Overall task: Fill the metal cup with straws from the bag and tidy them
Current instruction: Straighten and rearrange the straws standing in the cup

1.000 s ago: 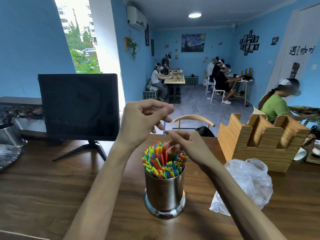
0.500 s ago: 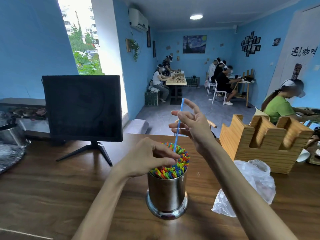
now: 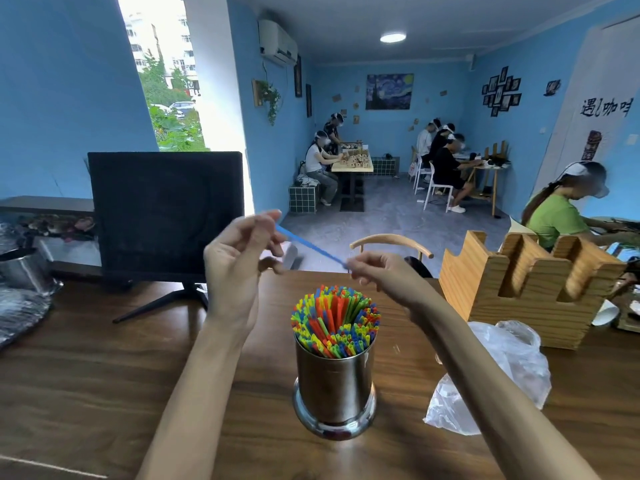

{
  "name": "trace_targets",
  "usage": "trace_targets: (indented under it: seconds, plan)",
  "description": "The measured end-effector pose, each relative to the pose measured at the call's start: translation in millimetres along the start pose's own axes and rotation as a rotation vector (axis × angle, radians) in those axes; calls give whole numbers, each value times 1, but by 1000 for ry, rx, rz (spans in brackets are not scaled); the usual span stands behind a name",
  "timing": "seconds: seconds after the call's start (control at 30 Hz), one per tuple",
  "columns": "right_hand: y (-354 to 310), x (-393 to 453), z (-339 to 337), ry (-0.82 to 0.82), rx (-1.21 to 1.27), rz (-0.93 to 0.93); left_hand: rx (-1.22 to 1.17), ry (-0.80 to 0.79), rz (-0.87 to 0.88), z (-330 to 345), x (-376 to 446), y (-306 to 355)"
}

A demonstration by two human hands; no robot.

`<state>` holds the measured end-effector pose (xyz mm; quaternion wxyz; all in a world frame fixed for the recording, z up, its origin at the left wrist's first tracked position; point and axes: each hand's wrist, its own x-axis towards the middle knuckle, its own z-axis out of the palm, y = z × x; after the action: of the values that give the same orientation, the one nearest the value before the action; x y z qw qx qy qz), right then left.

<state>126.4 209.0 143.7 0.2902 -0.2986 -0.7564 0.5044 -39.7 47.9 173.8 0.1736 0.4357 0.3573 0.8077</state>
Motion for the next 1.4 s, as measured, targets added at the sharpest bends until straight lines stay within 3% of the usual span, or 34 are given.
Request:
trace_targets:
  seconds: [0.1, 0.17, 0.3, 0.57, 0.67, 0.83, 1.0, 1.4]
  plan:
    - [4, -9, 6, -195, -133, -25, 120, 156, 217, 9, 18, 0]
    - [5, -10, 8, -241, -214, -80, 259, 87, 295, 14, 23, -5]
    - [10, -7, 5, -223, -262, -112, 421, -198, 133, 20, 18, -27]
    - [26, 1, -9, -28, -36, -52, 939, -432, -15, -5, -10, -69]
    - [34, 5, -8, 2, -25, -27, 921, -452, -61, -12, -8, -71]
    - [41, 17, 4, -34, -44, 57, 869, -278, -202, -8, 1, -82]
    - [45, 25, 14, -75, -99, 93, 890, -297, -465, -13, 2, -99]
    - [41, 30, 13, -63, -99, 84, 888, -271, -422, -14, 5, -107]
